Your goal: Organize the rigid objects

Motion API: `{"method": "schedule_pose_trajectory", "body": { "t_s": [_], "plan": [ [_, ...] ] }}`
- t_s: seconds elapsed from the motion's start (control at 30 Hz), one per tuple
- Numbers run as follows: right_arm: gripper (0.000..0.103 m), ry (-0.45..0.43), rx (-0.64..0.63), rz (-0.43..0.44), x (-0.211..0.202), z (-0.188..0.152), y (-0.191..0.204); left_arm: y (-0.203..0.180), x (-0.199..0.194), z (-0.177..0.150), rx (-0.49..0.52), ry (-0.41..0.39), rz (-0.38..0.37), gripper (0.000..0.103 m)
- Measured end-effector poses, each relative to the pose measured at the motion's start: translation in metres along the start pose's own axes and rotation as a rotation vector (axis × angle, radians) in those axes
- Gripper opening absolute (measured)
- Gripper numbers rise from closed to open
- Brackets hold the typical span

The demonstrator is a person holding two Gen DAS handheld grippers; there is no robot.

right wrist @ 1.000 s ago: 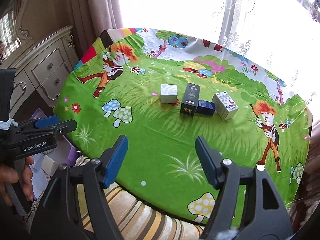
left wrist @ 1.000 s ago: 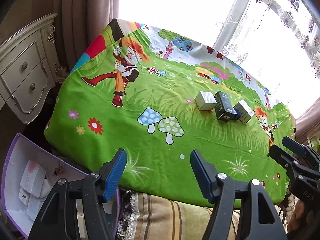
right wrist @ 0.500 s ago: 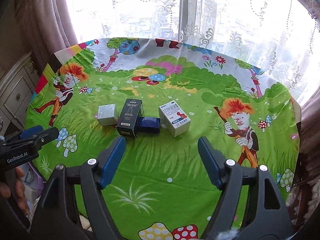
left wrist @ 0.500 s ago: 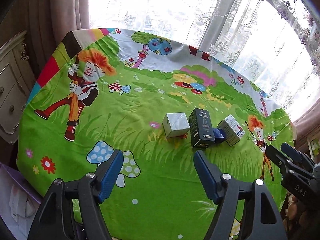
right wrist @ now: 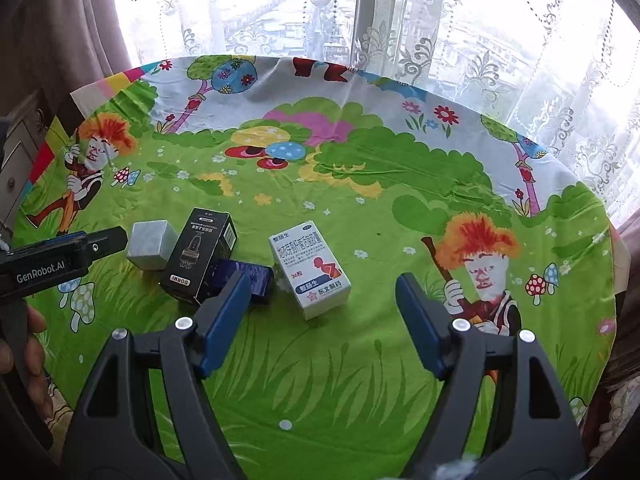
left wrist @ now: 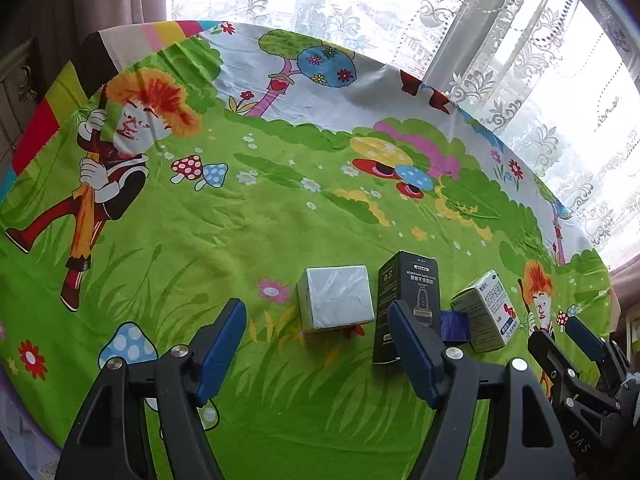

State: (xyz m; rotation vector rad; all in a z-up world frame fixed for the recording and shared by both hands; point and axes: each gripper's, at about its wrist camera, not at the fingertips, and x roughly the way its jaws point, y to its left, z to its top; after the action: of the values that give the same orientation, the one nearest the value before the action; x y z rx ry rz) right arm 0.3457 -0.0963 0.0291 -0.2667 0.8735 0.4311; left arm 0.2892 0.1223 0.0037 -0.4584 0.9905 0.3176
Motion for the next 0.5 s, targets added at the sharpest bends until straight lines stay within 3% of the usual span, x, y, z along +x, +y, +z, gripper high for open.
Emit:
{"method": "schedule_pose_trajectory", "body": {
  "t_s": [0.5],
  "plan": [
    [0.078,0.029,-0.07,0.039,0.054,-0.002,-0.001,-0.011,0.047,-0.002,0.032,0.042,0.046,0.073]
  ]
}}
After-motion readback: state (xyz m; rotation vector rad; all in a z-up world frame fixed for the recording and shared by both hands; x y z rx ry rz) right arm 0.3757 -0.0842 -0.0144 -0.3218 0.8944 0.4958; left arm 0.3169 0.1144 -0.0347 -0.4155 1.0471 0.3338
